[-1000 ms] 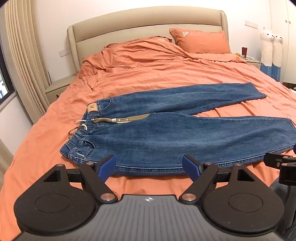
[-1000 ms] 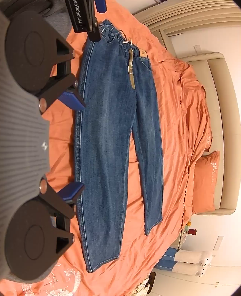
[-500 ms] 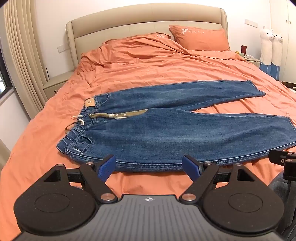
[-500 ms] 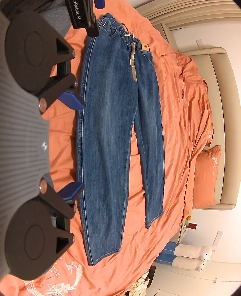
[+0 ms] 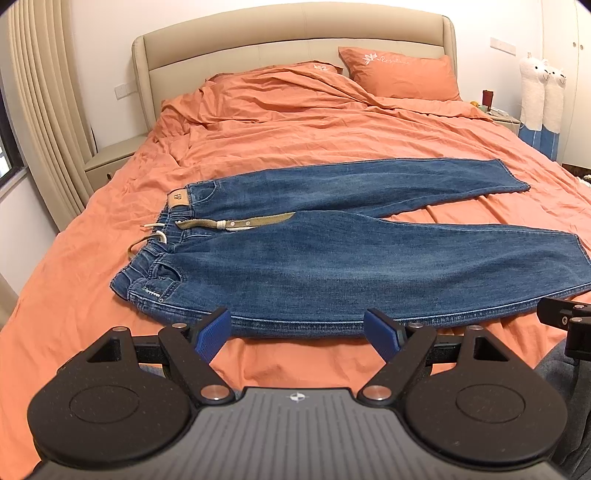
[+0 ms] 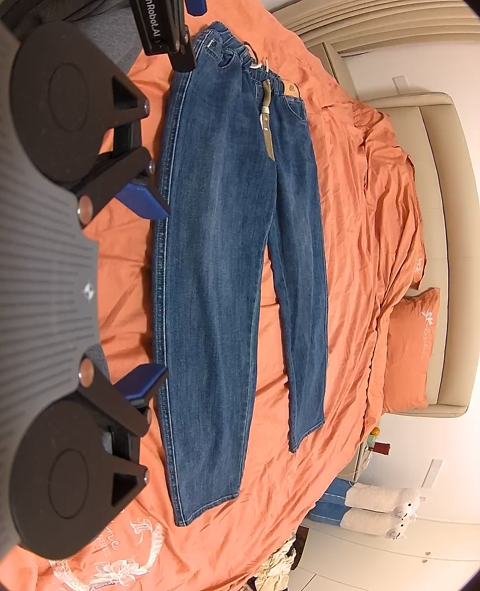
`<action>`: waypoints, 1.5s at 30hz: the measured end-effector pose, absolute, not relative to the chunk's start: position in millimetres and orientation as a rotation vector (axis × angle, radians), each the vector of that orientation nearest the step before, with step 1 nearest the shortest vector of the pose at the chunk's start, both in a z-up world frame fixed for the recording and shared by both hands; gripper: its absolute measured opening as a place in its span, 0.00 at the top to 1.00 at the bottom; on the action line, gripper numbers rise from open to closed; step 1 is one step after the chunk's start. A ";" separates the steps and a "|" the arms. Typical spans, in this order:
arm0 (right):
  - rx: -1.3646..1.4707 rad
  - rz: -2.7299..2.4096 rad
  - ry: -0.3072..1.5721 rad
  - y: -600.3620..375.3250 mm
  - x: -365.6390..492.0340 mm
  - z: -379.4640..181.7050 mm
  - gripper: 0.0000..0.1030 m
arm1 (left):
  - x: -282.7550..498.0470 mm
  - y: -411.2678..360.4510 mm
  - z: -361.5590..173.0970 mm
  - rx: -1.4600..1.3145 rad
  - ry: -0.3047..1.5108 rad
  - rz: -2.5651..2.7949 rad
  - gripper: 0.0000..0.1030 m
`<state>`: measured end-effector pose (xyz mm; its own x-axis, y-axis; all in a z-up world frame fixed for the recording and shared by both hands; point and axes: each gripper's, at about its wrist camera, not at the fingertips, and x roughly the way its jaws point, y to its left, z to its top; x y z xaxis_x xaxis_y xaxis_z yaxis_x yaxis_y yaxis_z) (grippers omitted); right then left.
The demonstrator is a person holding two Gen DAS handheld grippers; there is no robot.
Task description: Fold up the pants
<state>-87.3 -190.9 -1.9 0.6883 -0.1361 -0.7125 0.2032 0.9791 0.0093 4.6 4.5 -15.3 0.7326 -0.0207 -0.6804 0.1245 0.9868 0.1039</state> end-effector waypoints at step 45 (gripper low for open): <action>0.083 -0.191 0.797 -187.8 -84.0 1.3 0.21 | 5.4 4.6 -16.1 0.153 0.758 -0.075 0.07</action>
